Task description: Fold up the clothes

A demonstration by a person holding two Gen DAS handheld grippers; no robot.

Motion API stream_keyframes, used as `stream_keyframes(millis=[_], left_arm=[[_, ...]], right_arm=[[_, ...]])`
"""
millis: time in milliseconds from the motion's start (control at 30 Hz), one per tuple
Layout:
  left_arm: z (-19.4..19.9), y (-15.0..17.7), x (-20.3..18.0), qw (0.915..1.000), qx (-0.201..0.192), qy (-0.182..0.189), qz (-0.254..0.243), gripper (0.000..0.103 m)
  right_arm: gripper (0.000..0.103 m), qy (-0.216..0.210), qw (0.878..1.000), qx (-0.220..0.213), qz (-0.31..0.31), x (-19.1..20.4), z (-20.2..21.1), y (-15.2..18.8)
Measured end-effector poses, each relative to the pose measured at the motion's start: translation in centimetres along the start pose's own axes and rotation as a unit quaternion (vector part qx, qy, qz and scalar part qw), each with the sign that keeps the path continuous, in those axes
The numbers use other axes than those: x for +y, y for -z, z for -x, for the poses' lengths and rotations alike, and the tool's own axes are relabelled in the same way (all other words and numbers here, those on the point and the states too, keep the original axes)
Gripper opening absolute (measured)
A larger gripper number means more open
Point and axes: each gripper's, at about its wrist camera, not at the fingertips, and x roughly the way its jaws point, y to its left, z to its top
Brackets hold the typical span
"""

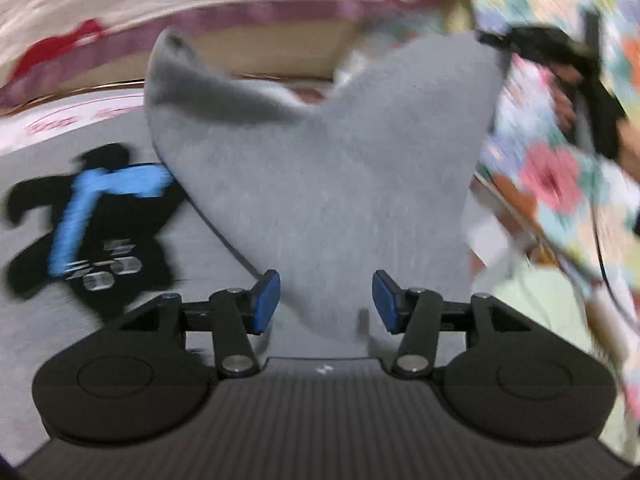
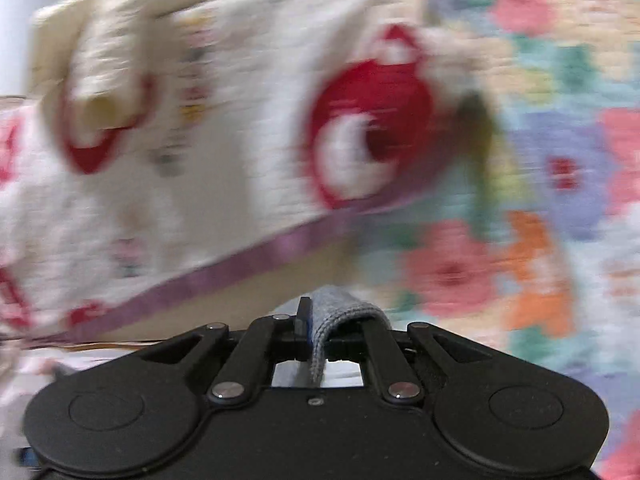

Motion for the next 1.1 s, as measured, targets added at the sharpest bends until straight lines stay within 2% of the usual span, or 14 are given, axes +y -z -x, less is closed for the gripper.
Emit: stream_keyframes(millis=[100, 200, 300, 467, 500, 600, 633, 767, 833, 900, 933, 1033, 1067, 1100], left_arm=[[-1.7, 0.5, -1.9, 0.9993, 0.026, 0.009, -0.025, 0.050], [-1.7, 1.1, -2.0, 0.9984, 0.046, 0.024, -0.024, 0.050], [-0.8, 1.5, -0.9, 0.9976, 0.057, 0.038, -0.011, 0.052], [1.1, 2.7, 1.2, 0.9948, 0.080, 0.047, 0.043, 0.054], [1.2, 2.9, 1.3, 0.9948, 0.083, 0.041, 0.041, 0.054], [0.6, 3.8, 0.7, 0.9953, 0.095, -0.018, 0.005, 0.055], [0.3, 4.0, 0.7, 0.9950, 0.096, -0.027, 0.001, 0.055], [0.3, 4.3, 1.8, 0.9945, 0.093, -0.019, 0.042, 0.055], [0.5, 4.2, 1.8, 0.9949, 0.088, -0.022, 0.044, 0.055], [1.0, 4.1, 2.0, 0.9952, 0.085, -0.024, 0.043, 0.055], [1.1, 4.1, 2.1, 0.9951, 0.084, -0.027, 0.044, 0.055], [1.4, 4.0, 2.6, 0.9947, 0.079, -0.043, 0.049, 0.055], [1.6, 4.0, 2.9, 0.9943, 0.078, -0.048, 0.054, 0.055], [1.9, 3.9, 3.3, 0.9939, 0.076, -0.052, 0.061, 0.055]], right_arm=[[0.007, 0.075, 0.997, 0.005, -0.015, -4.1, -0.8, 0.9], [0.007, 0.112, 0.993, 0.030, -0.026, -6.7, -1.4, 2.3], [0.006, 0.134, 0.990, 0.046, 0.002, -7.8, -0.7, 3.4], [0.005, 0.135, 0.988, 0.076, -0.004, -10.7, 0.0, 4.2], [0.005, 0.136, 0.987, 0.082, -0.005, -10.9, 0.1, 4.5], [0.006, 0.140, 0.985, 0.090, -0.035, -12.2, 0.2, 5.1], [0.006, 0.144, 0.985, 0.087, -0.046, -12.7, 0.3, 5.1], [0.006, 0.178, 0.979, 0.056, -0.083, -12.8, 1.1, 3.9], [0.006, 0.207, 0.976, 0.039, -0.050, -11.9, 1.6, 3.8], [0.006, 0.256, 0.966, 0.034, -0.002, -11.5, 1.7, 4.2], [0.006, 0.282, 0.959, 0.036, 0.017, -11.5, 1.7, 4.5], [0.010, 0.306, 0.947, 0.097, -0.030, -13.9, 1.3, 5.7], [0.016, 0.284, 0.952, 0.107, -0.029, -13.5, 1.5, 6.3], [0.016, 0.262, 0.957, 0.118, -0.028, -13.1, 1.6, 6.8]])
